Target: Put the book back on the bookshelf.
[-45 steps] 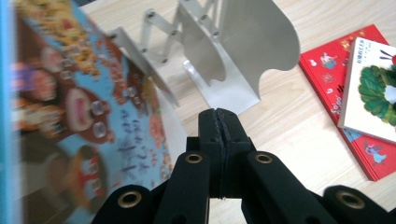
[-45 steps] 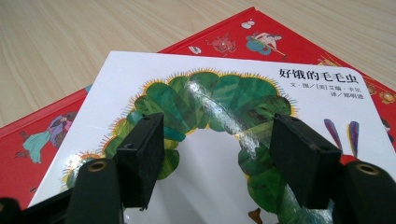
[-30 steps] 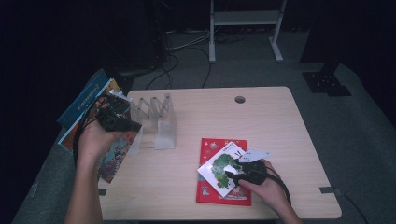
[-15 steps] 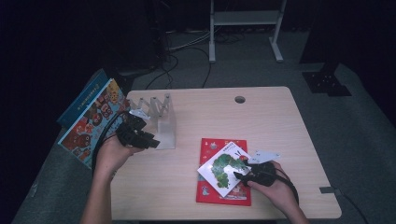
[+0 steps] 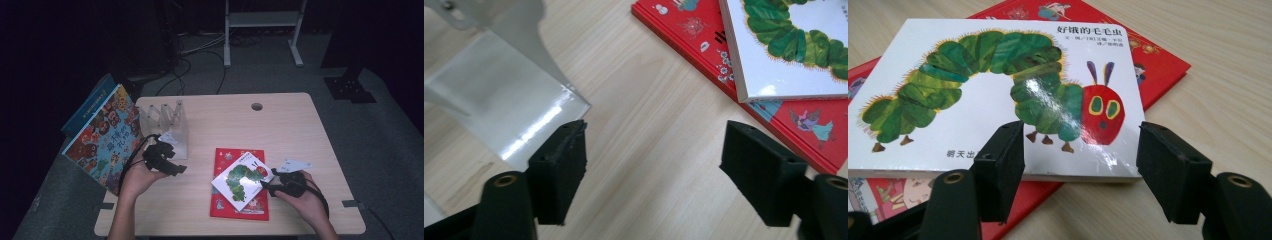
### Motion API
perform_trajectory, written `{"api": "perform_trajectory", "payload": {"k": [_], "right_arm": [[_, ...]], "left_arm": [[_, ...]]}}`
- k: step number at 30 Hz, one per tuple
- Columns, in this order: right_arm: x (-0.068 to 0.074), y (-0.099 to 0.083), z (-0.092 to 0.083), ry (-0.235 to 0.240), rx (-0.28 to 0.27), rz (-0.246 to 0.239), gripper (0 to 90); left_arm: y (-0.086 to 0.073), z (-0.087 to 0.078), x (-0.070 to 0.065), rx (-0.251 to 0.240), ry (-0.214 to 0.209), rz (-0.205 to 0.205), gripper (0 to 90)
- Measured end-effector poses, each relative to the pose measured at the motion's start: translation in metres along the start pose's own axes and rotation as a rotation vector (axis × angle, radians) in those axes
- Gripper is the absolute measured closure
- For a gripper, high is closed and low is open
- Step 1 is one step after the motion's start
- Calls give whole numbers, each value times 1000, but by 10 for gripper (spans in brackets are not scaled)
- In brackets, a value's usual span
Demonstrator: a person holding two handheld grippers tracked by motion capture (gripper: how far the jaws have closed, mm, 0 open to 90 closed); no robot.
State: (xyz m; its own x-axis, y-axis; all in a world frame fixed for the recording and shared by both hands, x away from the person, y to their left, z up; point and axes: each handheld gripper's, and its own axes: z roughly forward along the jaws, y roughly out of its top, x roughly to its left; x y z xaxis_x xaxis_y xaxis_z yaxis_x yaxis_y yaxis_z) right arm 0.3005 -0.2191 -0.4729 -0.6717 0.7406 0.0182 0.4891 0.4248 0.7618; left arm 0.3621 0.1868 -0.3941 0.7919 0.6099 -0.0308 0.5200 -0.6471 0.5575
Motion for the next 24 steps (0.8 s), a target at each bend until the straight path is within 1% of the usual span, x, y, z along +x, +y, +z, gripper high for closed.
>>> {"api": "perform_trajectory", "payload": {"k": [1,4,6,8,10,11,15,18,19,22,24], "right_arm": [[-1,-1,0,0,-1,-1,347],[-5,-3,-1,4,2,7,341],[-8,-5,-2,9,2,8,334],[-10,-7,-2,12,-1,10,328],[-11,-9,-2,17,-6,6,322],[-11,-10,-1,23,-2,2,316],[-16,-14,3,43,12,-2,296],[-20,-15,5,63,16,-10,282],[-21,-15,5,76,13,-8,284],[-22,-15,6,92,15,-7,286],[-22,-15,6,92,16,-9,286]], "left_arm": [[0,4,-1,-9,-7,-6,225],[-1,13,-2,-7,-24,-2,192],[1,18,-4,4,-22,9,149],[0,21,-5,-5,-19,19,124],[0,23,-5,-7,-23,15,121],[0,25,-4,-4,-25,19,118],[-3,33,-4,14,-37,17,118],[-4,35,-4,16,-44,15,118],[-4,36,-4,17,-45,15,118],[-4,37,-4,16,-53,13,119],[-4,37,-5,19,-54,15,119]]}}
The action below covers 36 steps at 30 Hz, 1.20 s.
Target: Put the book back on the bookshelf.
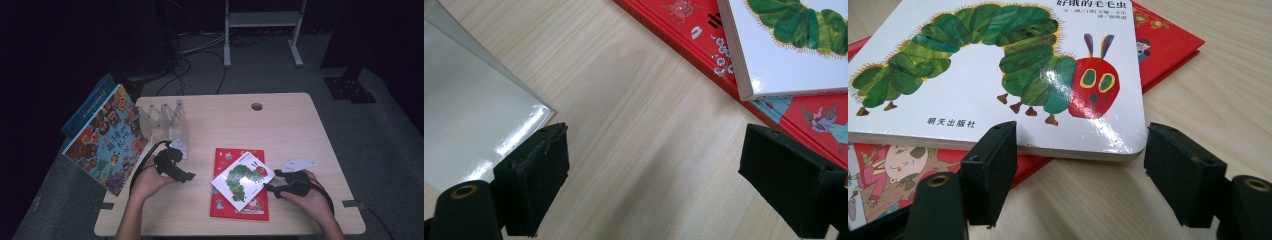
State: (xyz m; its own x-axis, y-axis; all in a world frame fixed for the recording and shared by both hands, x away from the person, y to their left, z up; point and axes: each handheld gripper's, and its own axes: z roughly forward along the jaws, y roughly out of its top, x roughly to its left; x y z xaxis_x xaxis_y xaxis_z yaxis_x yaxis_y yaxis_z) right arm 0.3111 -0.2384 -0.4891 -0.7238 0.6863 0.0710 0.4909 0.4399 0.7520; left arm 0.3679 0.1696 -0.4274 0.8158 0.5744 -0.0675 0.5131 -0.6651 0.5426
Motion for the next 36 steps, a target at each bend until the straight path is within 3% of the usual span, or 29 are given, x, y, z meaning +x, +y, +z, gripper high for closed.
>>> {"api": "perform_trajectory", "payload": {"k": [7,21,36], "right_arm": [[8,3,5,0,5,-13,283],[39,22,26,-33,34,-34,285],[61,34,44,-58,21,-17,284]], "left_arm": [[1,2,-3,2,-19,6,120],[1,7,-4,-1,-58,1,120],[4,25,-11,31,-94,11,119]]}}
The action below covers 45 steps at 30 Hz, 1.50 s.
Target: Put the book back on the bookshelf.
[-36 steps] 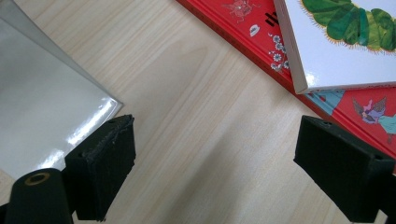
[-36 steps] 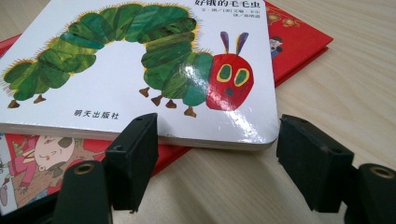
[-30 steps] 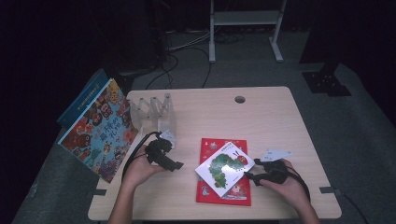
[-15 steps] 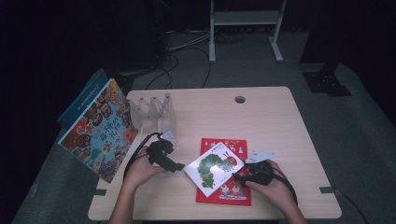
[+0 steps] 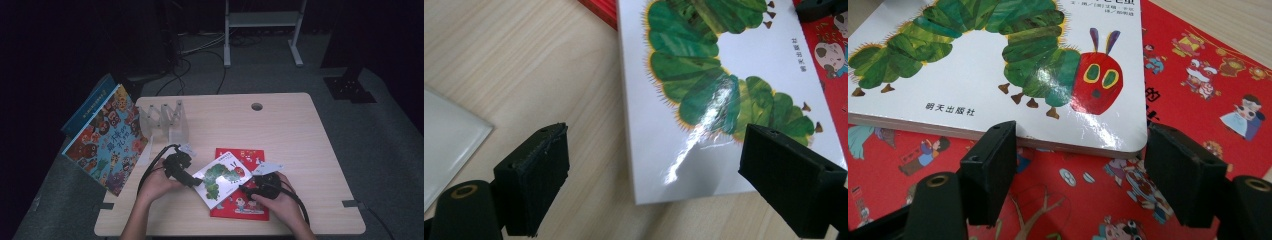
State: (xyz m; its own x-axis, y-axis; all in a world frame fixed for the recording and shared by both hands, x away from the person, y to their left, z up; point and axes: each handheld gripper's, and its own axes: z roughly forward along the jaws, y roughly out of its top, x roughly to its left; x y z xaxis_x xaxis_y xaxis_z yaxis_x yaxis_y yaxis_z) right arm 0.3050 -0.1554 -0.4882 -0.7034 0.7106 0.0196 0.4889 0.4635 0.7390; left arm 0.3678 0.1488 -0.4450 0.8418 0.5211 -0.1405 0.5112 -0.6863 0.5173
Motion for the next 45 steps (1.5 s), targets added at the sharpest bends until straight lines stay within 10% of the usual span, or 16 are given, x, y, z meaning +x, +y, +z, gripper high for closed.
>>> {"api": "perform_trajectory", "payload": {"k": [36,45], "right_arm": [[50,-1,3,58,-38,-63,347],[49,5,12,56,-16,-95,184]], "left_arm": [[-1,22,-7,46,-99,-18,120],[-3,23,-5,39,-102,-40,110]]}}
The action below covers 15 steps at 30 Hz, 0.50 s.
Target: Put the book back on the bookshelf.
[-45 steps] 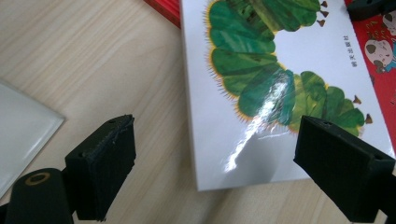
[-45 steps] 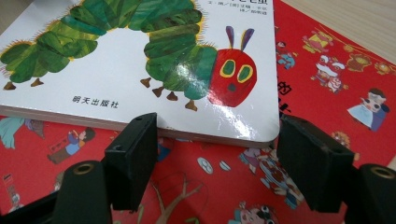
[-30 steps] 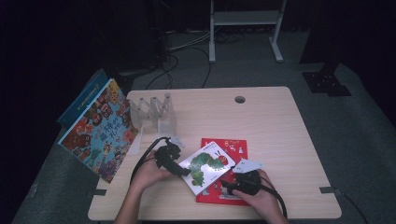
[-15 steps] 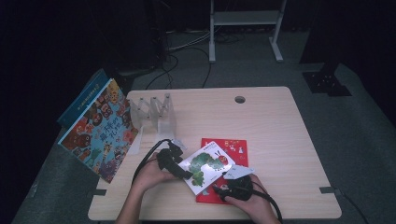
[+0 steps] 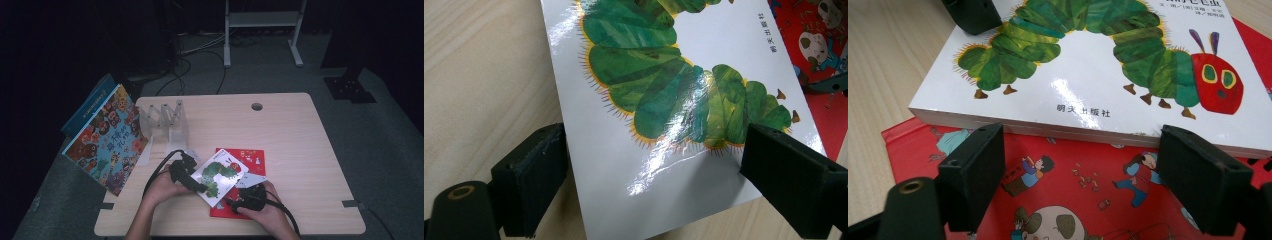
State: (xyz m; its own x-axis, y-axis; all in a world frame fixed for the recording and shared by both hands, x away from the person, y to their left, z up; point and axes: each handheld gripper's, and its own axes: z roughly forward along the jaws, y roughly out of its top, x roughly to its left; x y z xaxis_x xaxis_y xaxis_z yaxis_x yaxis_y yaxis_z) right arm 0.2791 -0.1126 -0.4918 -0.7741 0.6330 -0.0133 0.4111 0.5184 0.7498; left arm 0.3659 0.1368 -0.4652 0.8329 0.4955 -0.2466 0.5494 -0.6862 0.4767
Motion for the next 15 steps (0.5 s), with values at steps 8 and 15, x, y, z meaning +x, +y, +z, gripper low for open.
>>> {"api": "perform_trajectory", "payload": {"k": [8,15], "right_arm": [[-1,0,2,2,16,14,121],[-1,0,2,0,19,16,117]], "left_arm": [[-2,3,2,6,-26,-30,72],[0,10,-3,7,-18,-34,0]]}}
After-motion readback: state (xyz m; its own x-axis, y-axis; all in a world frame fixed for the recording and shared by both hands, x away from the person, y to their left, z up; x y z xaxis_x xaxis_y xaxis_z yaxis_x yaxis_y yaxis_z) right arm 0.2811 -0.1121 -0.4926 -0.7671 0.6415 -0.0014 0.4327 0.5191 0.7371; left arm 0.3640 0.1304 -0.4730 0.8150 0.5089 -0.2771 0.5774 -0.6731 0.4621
